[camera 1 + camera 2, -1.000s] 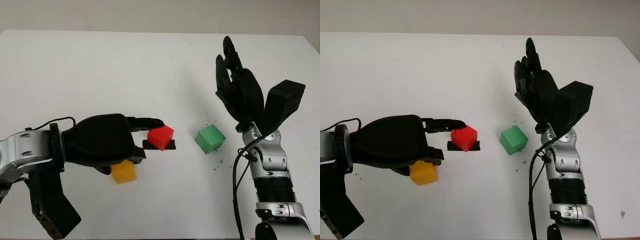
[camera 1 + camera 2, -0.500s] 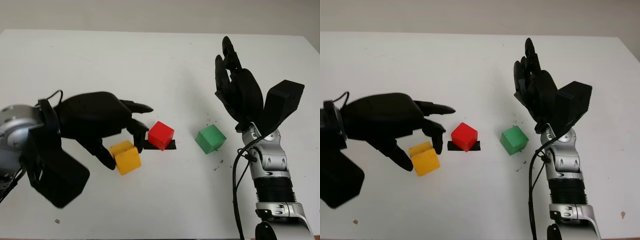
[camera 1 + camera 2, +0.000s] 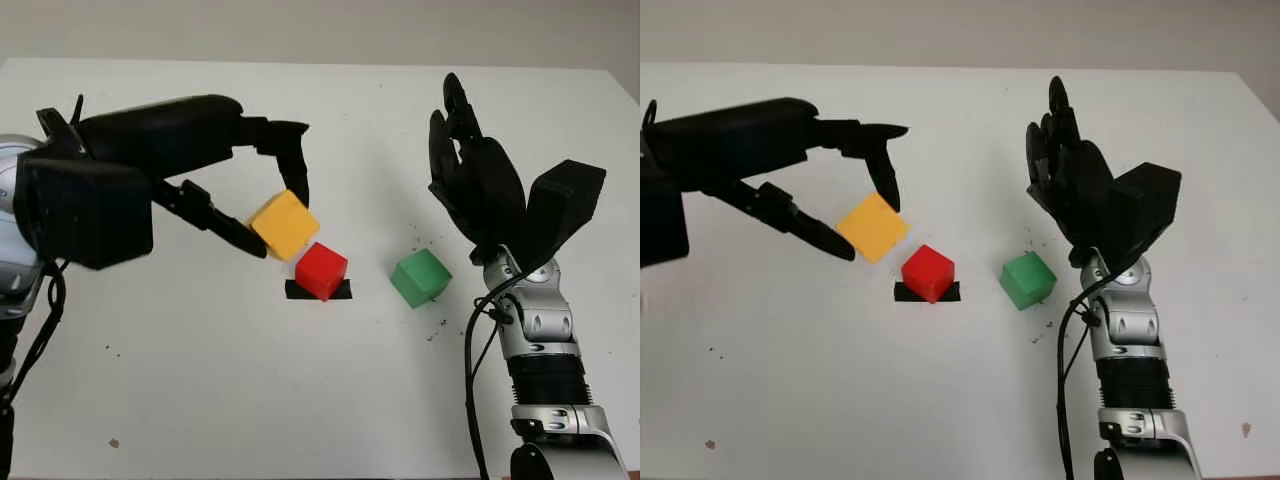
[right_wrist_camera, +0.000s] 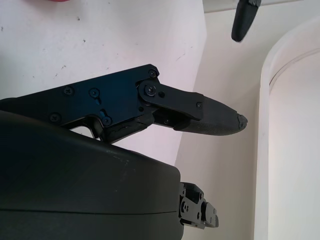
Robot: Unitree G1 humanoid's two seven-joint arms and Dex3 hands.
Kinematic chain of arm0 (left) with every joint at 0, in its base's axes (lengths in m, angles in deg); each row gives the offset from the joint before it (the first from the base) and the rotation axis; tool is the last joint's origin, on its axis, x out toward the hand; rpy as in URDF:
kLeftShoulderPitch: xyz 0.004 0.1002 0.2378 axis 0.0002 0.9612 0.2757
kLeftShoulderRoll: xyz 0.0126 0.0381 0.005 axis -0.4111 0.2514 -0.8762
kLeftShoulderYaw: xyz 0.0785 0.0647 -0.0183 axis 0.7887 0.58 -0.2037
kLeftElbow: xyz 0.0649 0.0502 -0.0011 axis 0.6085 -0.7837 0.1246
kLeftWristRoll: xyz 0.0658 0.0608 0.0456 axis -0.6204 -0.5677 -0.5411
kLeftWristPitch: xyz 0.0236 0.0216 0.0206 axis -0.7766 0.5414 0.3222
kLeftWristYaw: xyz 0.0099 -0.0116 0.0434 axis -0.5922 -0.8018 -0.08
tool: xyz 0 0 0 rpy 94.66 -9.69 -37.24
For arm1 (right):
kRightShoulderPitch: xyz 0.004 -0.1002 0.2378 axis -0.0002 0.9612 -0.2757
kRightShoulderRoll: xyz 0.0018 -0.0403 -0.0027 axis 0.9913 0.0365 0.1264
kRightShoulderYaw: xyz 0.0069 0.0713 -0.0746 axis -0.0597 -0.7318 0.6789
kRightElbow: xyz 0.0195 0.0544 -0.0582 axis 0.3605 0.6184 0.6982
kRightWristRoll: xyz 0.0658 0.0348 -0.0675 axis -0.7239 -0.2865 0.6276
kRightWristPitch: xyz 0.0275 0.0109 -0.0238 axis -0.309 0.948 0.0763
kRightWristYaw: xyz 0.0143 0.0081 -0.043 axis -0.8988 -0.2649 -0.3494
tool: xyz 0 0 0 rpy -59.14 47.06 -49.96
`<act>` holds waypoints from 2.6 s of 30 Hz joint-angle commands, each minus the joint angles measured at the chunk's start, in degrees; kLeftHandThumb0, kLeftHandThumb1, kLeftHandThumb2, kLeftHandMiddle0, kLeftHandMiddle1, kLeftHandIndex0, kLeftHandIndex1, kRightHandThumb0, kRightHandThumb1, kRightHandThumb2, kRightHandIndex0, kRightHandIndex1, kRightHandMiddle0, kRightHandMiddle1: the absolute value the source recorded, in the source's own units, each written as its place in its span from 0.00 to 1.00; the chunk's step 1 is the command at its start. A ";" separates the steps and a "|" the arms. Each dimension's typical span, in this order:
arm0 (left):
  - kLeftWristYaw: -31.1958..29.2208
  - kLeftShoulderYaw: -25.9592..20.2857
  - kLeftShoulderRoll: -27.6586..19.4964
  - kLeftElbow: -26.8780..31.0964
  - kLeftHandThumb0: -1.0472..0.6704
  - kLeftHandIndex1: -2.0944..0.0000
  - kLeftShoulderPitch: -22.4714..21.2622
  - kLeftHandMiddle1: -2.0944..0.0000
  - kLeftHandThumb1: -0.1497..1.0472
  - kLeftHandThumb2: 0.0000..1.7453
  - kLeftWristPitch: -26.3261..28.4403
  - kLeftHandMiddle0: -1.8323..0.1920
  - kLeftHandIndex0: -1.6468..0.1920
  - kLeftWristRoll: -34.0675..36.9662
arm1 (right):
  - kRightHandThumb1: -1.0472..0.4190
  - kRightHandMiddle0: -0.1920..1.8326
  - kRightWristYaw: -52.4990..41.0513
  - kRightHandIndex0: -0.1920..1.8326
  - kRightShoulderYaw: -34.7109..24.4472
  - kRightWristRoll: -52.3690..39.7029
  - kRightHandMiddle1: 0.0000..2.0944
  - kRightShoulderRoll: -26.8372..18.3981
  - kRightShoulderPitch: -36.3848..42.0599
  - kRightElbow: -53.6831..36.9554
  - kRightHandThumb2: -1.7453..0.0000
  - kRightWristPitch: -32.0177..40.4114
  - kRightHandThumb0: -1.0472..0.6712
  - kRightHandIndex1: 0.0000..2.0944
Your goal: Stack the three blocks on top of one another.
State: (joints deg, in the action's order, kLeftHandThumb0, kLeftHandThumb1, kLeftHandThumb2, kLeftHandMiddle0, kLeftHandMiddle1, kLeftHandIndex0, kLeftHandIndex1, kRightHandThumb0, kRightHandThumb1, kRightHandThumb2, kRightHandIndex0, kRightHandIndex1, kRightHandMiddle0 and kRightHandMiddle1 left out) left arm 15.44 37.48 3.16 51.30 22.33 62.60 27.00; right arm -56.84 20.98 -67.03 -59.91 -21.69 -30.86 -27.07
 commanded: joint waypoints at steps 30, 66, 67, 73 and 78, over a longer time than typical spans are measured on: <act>6.38 2.59 18.87 -19.82 0.33 0.27 4.32 0.97 0.95 0.03 9.06 0.85 0.68 6.58 | 0.00 0.00 0.04 0.00 -0.42 0.51 0.00 -0.83 -0.21 -1.26 0.63 0.68 0.22 0.00; 0.97 4.30 17.26 -23.91 0.35 0.29 3.59 0.97 0.96 0.03 8.12 0.84 0.71 5.12 | 0.00 0.00 -1.02 0.00 -1.33 -0.39 0.00 -1.12 0.21 -2.41 0.63 1.77 0.22 0.00; 1.03 4.38 17.31 -24.18 0.34 0.29 3.57 0.97 0.96 0.03 7.96 0.84 0.70 5.01 | 0.00 0.00 -0.84 0.00 -1.45 -0.60 0.00 -0.94 0.18 -2.47 0.63 2.05 0.22 0.00; 1.18 4.62 17.83 -24.64 0.34 0.31 3.58 0.97 0.94 0.03 7.69 0.84 0.68 4.77 | 0.00 0.00 -1.22 0.00 -1.35 -0.77 0.00 -1.12 0.46 -2.69 0.63 1.90 0.21 0.00; 1.13 4.73 17.93 -24.51 0.34 0.31 3.46 0.97 0.93 0.03 7.97 0.84 0.67 4.40 | 0.00 0.00 -0.96 0.00 -1.38 -0.75 0.00 -1.08 0.48 -3.17 0.63 2.67 0.21 0.00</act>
State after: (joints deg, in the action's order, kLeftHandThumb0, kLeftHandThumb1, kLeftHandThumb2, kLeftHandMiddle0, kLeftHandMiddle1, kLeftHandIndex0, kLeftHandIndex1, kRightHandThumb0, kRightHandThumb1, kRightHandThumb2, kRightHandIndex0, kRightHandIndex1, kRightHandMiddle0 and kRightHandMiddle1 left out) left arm 16.70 41.55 20.98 26.94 26.76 70.42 31.66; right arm -57.84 19.82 -67.67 -60.33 -21.63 -32.50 -24.76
